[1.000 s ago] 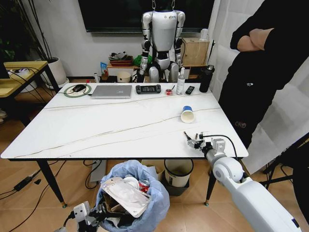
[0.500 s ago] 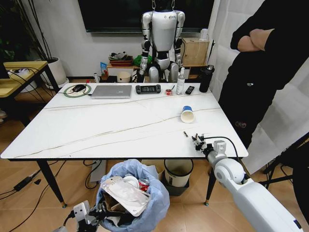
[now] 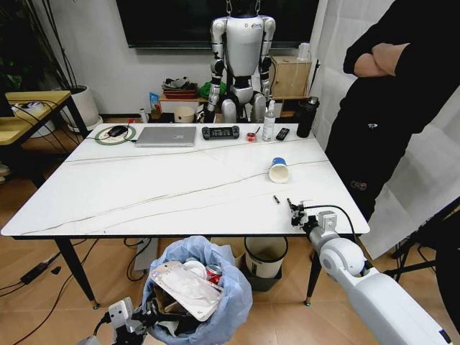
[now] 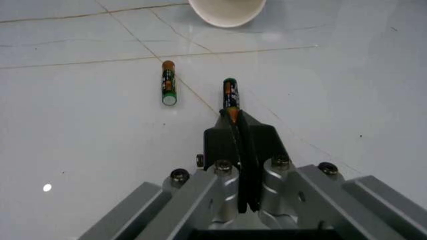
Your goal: Pick up the trash bin and place the trash from the table into it.
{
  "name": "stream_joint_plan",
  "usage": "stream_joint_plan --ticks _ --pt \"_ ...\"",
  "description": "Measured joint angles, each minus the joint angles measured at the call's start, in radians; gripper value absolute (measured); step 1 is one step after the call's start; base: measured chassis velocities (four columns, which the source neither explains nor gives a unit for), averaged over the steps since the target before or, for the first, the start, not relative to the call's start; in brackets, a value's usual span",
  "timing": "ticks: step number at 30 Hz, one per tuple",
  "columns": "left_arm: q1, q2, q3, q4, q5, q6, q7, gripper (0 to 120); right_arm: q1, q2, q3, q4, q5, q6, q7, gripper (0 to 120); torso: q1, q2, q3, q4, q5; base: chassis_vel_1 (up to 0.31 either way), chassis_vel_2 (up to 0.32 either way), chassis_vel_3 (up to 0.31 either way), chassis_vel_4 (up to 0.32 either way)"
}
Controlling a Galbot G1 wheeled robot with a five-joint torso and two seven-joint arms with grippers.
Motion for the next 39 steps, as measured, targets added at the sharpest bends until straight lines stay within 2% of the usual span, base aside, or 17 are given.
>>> stream_joint_plan --ticks 18,39 --pt "-0.008 0.001 0.001 0.008 -0.005 0.001 -0.002 0 -0.003 -0.01 0.0 0.025 0.014 0.013 -0.017 0 0.0 0.0 0.0 0.0001 0.0 0.0 0.0 0.0 0.0" --pt "-0.04 -0.02 -0.004 0.023 -0.019 0.007 -0.021 0 -0.008 -0.047 -0.026 0.094 0.069 0.079 -0.108 0 0.0 0.0 0.0 0.0001 -0.0001 0.0 0.0 0.0 0.0"
